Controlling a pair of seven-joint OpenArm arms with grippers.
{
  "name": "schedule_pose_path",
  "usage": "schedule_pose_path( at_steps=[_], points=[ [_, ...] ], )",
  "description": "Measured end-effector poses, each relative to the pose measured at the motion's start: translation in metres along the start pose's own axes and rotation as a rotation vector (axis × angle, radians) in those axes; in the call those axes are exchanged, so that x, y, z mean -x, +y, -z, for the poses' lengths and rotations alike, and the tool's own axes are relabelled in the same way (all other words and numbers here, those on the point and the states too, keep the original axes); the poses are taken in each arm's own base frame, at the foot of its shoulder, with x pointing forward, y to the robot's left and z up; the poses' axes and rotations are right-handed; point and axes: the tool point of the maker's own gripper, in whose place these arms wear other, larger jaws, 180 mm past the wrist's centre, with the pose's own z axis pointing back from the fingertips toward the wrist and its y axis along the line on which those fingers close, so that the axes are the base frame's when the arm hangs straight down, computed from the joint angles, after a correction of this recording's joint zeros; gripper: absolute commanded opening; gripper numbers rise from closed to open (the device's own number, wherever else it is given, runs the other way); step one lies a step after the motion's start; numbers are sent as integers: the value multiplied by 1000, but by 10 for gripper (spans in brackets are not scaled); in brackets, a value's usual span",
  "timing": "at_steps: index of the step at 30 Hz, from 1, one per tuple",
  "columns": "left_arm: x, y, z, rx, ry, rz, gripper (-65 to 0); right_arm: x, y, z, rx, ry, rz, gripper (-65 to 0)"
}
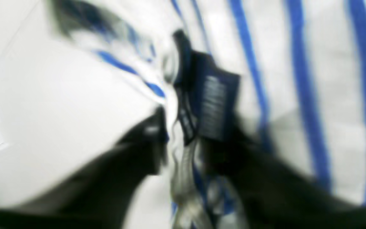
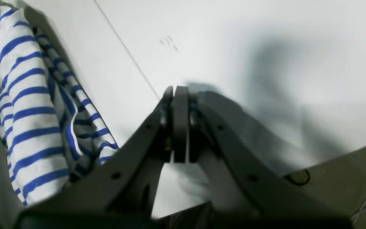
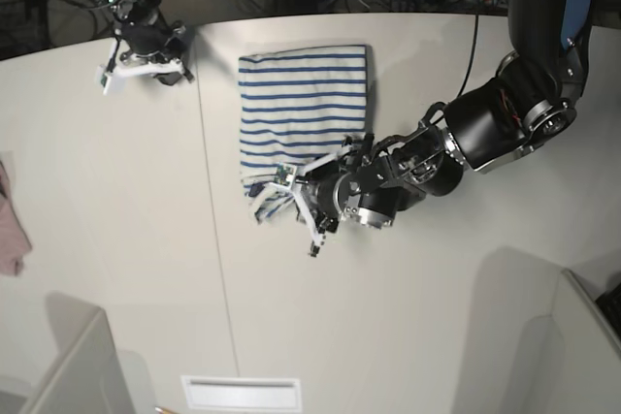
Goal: Fold the T-shirt properly
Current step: 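Pull the folded bundle toward the table center with the left gripper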
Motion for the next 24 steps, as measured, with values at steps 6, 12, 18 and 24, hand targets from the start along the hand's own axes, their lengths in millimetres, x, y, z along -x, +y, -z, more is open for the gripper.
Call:
schedule_pose_path(
  at_steps=[6,12,18,24],
  points=[
    [-4,21,-7,-37,-12,-48,-163,0,0,0,-1,0,-1,-650],
    [-21,53,-33,-109,-119,-139,-155,0,0,0,-1,2,-1,-650],
    [-45,85,-60,-207,-215,-172,-156,-5,3,2,-7,-10,-6,-650],
    [-31,105,-127,-429,-225,-287,-276,-19,-5,0,9,-30,-66,-650]
  ],
)
